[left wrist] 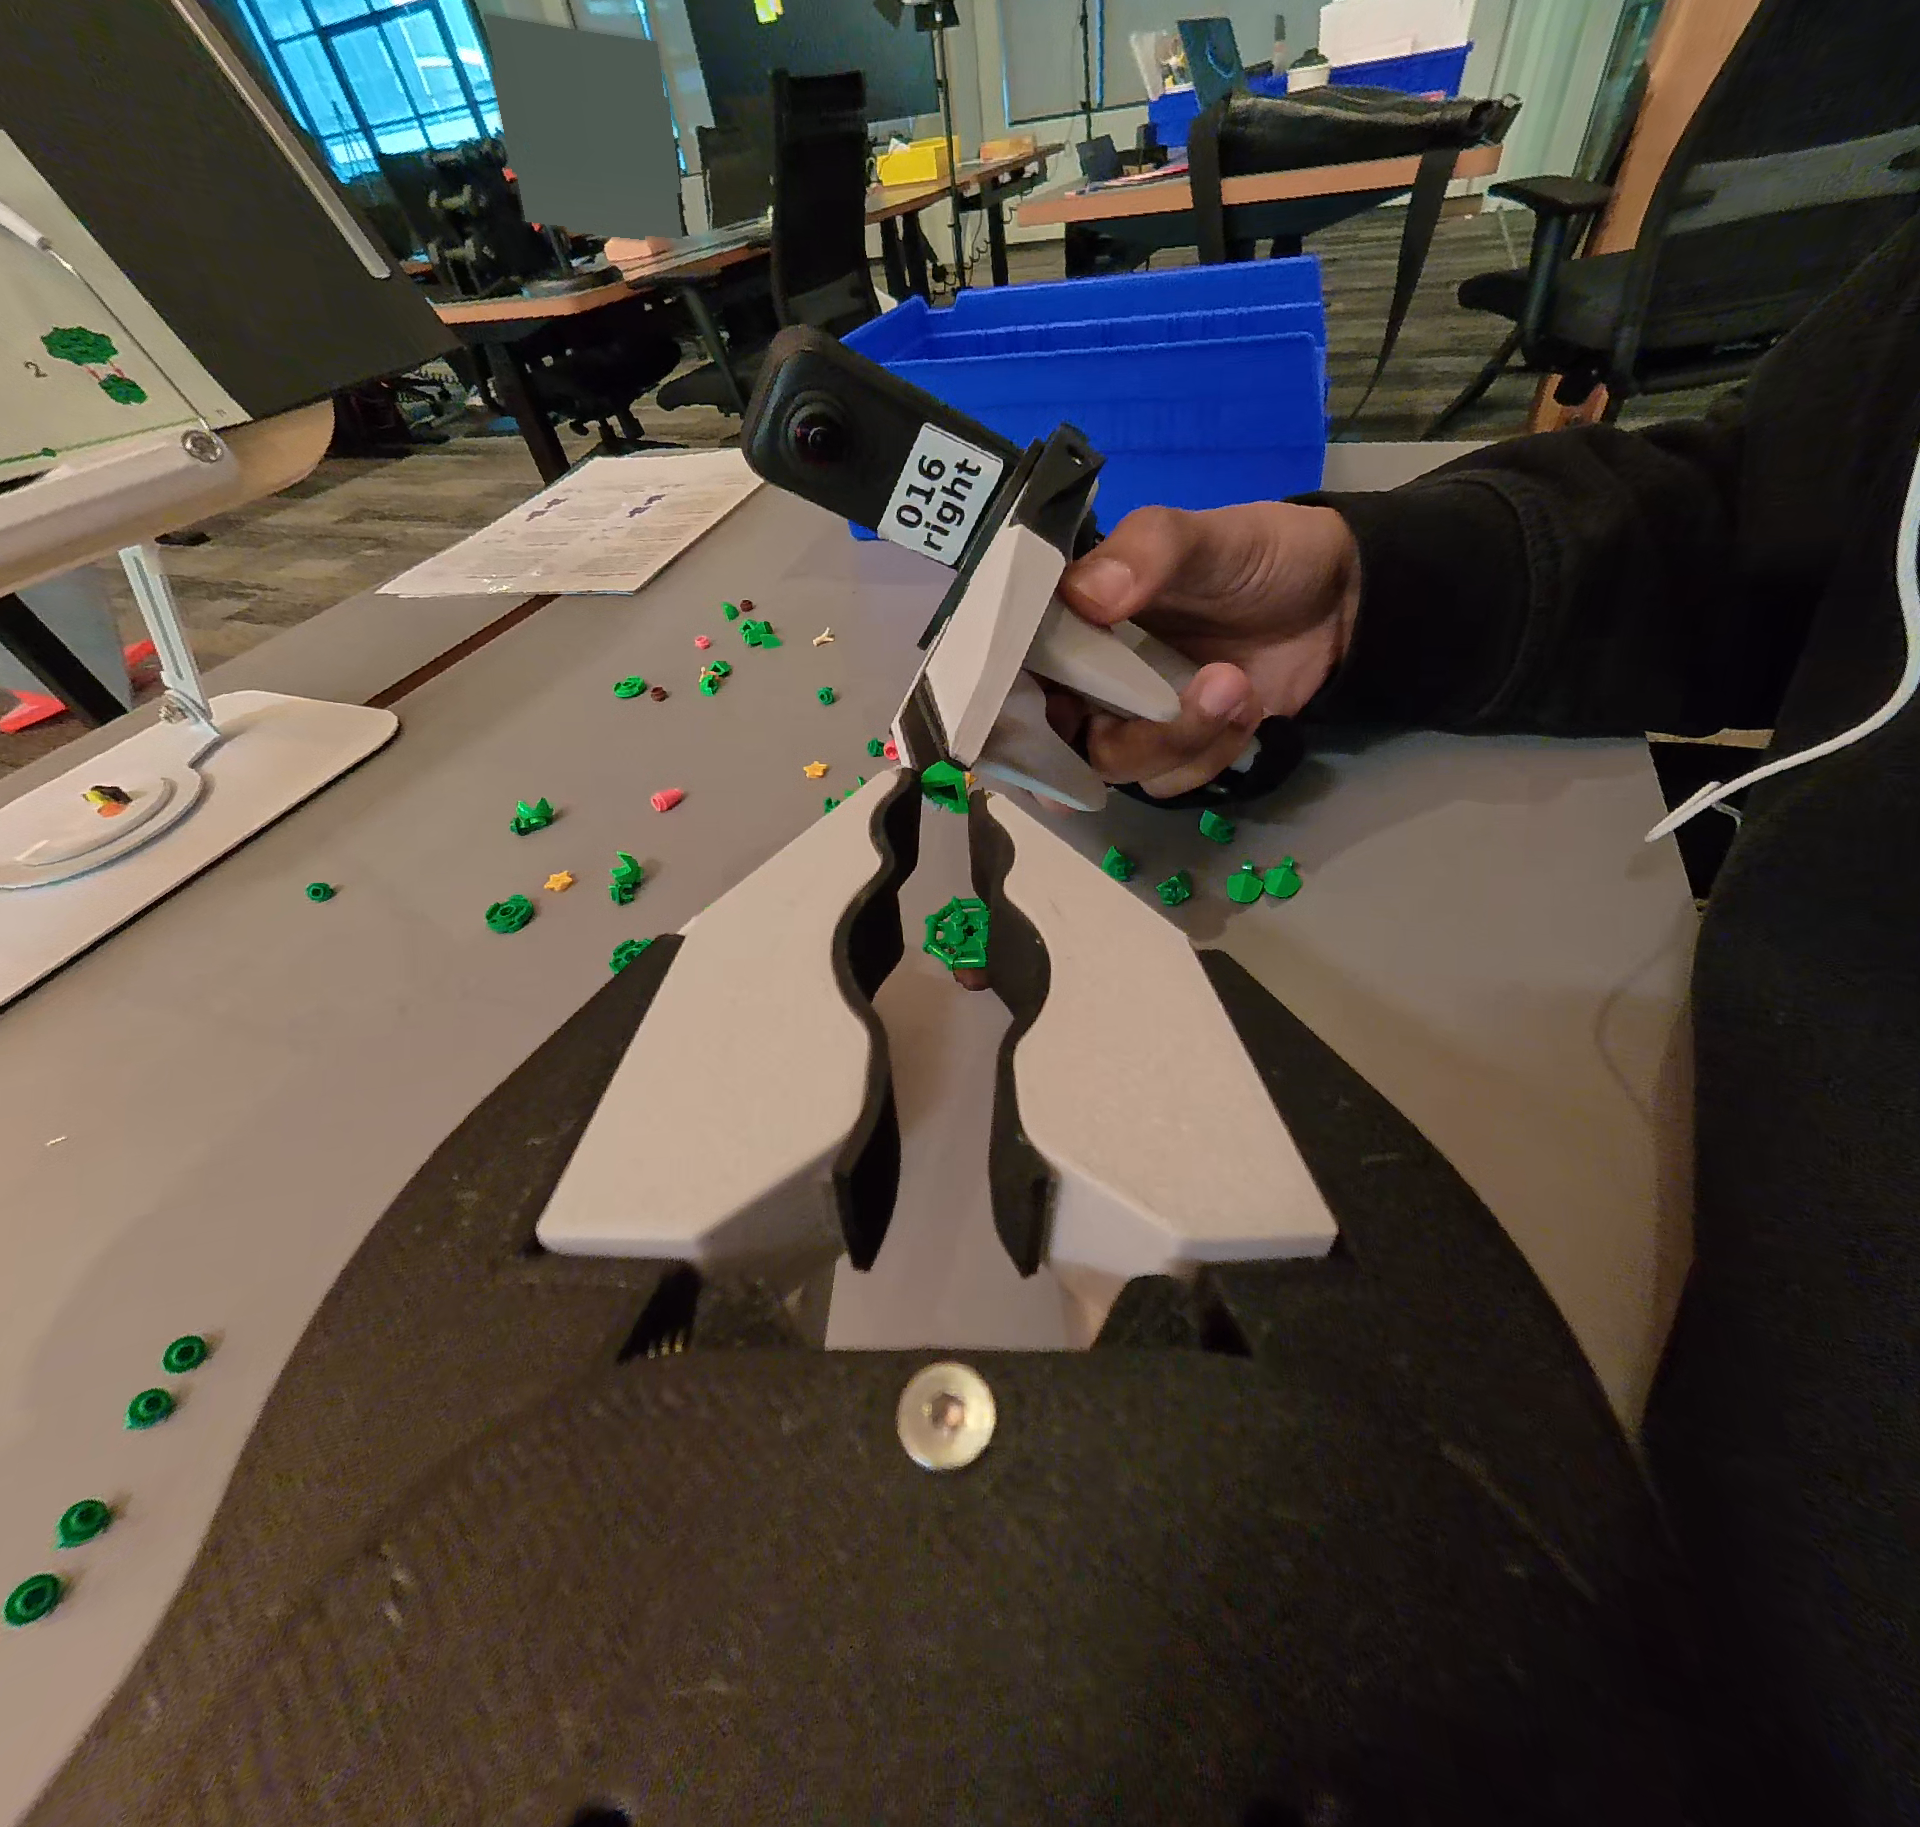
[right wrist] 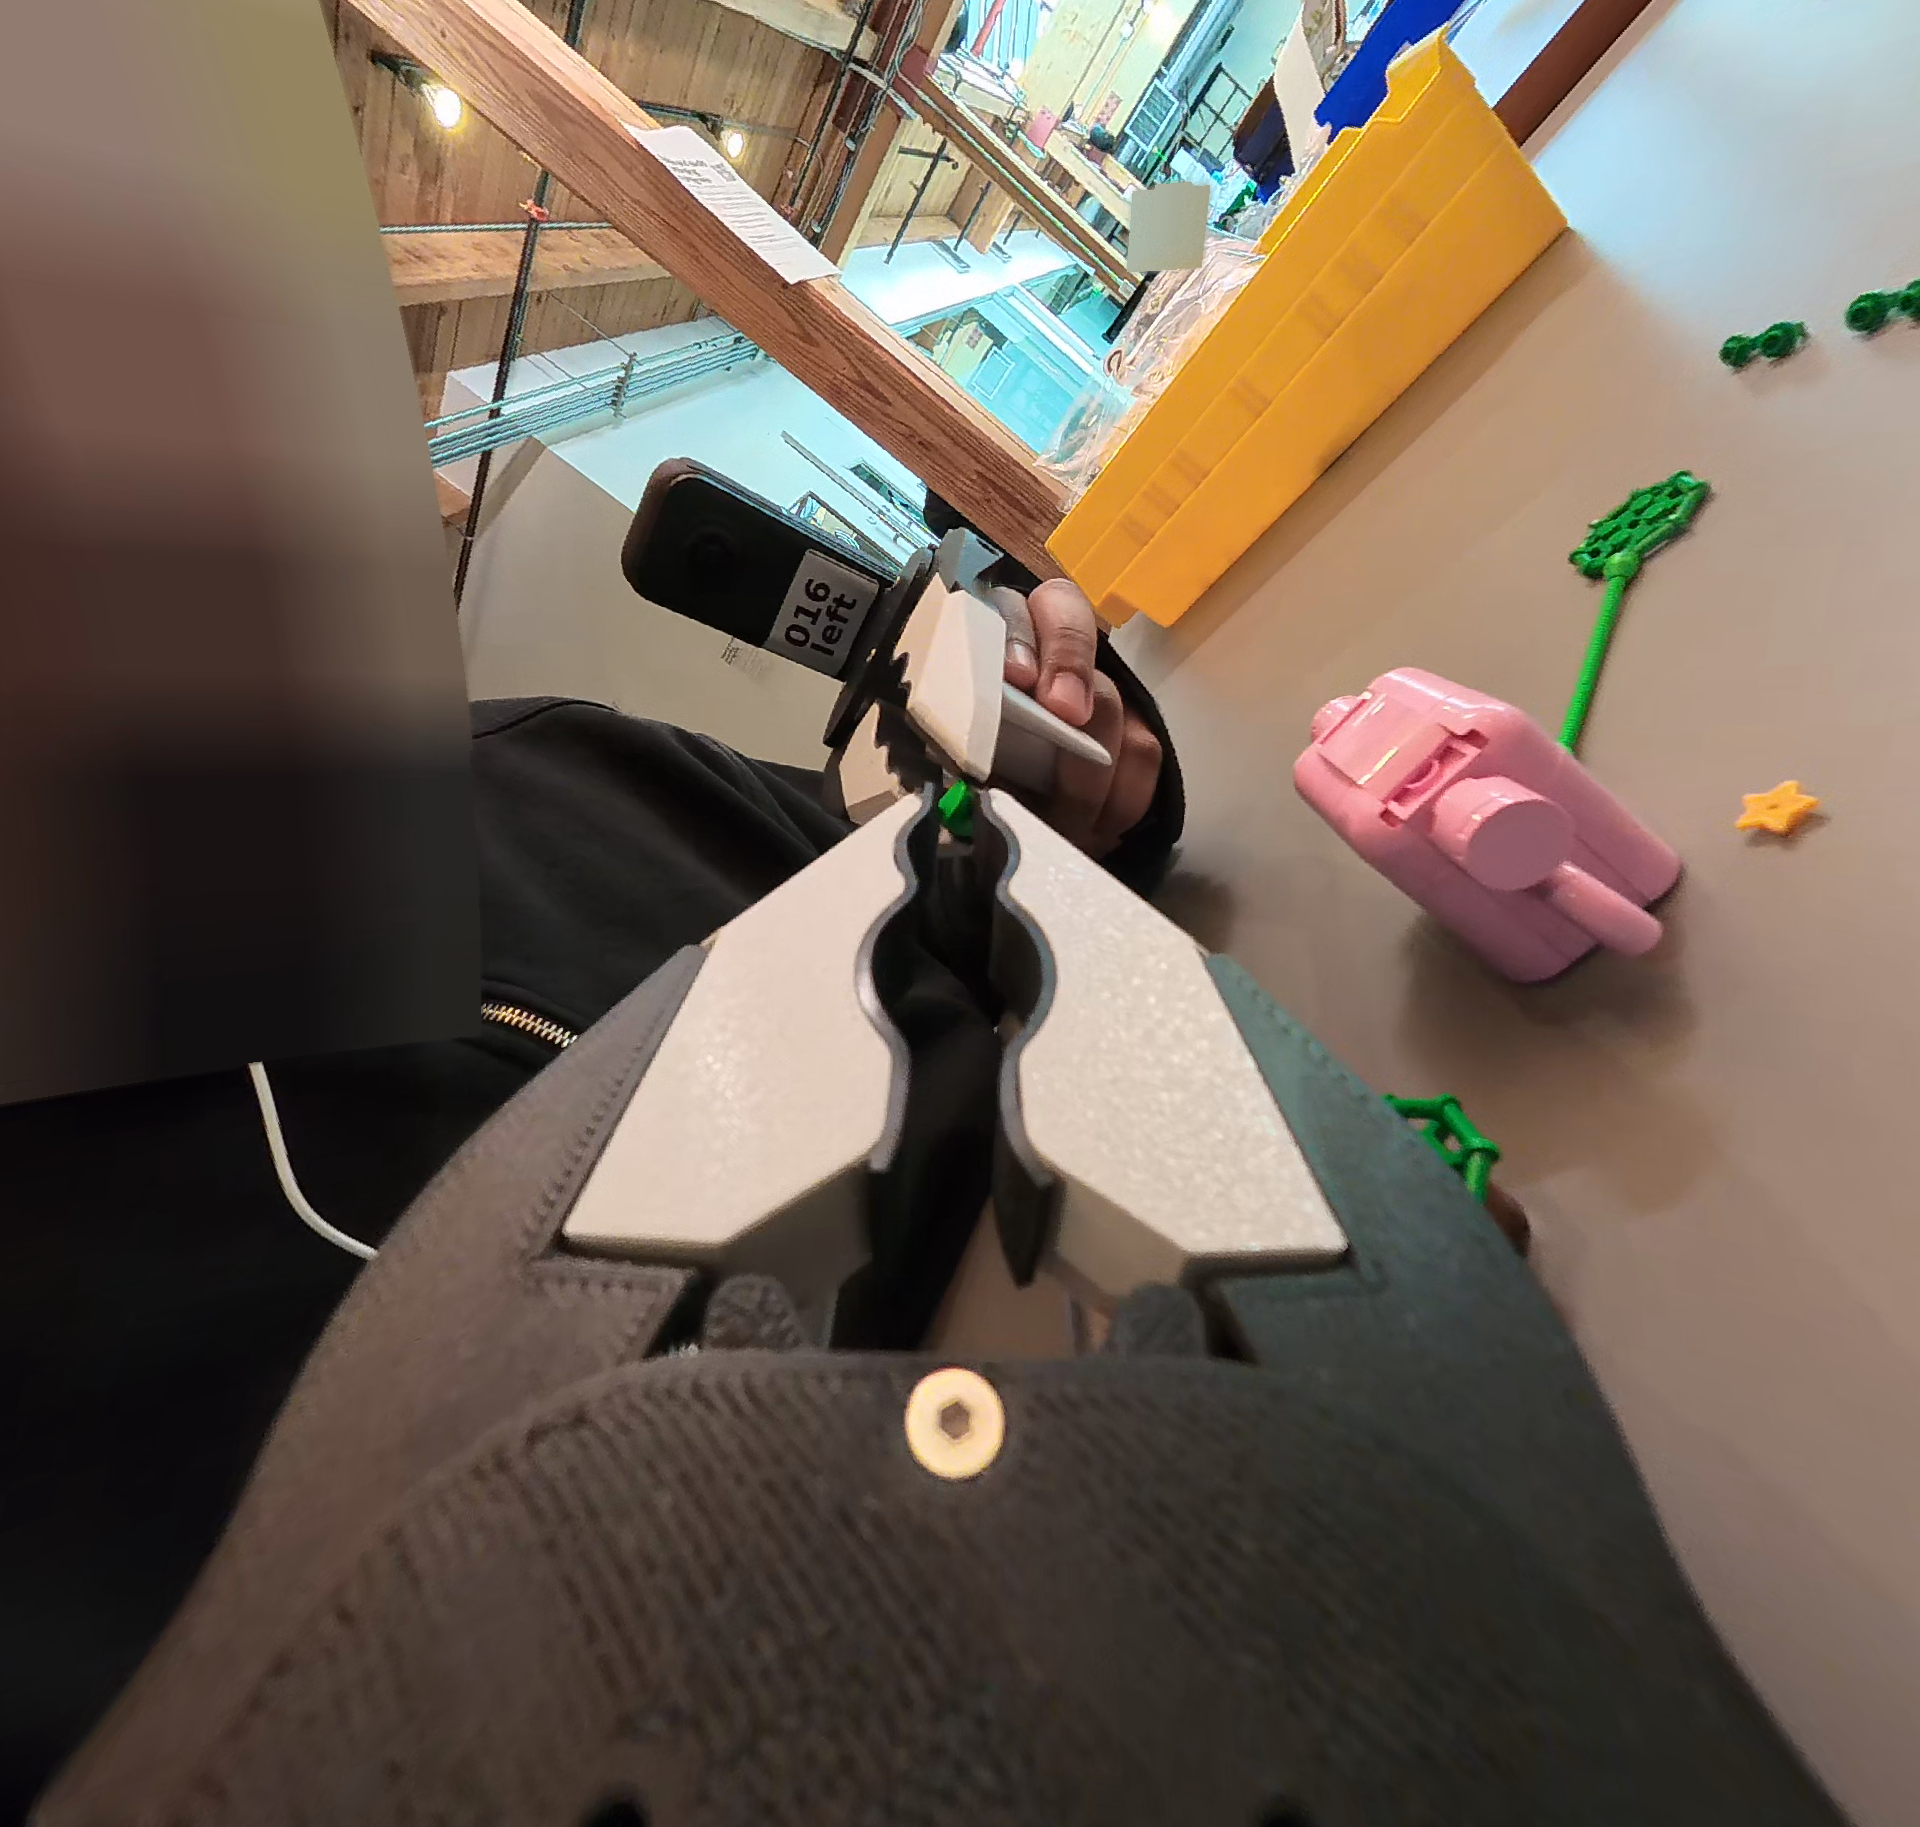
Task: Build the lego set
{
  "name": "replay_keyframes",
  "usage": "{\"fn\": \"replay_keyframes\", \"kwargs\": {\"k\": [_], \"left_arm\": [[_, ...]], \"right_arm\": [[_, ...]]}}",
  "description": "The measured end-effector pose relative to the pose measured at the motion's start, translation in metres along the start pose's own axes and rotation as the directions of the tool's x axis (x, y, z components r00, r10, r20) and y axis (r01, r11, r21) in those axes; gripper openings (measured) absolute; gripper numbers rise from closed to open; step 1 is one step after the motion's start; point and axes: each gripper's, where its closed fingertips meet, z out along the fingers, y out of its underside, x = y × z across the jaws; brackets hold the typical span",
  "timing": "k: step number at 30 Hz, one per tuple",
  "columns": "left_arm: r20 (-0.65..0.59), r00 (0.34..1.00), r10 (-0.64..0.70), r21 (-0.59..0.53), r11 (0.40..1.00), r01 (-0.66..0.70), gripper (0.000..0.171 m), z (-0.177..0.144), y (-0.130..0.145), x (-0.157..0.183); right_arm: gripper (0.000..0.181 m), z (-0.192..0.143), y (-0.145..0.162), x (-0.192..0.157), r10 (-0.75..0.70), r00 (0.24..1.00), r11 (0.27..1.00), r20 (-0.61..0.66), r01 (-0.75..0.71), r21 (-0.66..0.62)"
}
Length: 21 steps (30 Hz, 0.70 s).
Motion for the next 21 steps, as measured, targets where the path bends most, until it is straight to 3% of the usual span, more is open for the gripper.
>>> {"fn": "replay_keyframes", "kwargs": {"k": [21], "left_arm": [[-0.006,1.0,-0.003,0.002,1.0,0.003,0.004,0.0005,0.0,0.0005]], "right_arm": [[0.005,0.0014,0.0017,-0.0002,0.016,1.0,1.0,-0.012,-0.016,-0.022]]}}
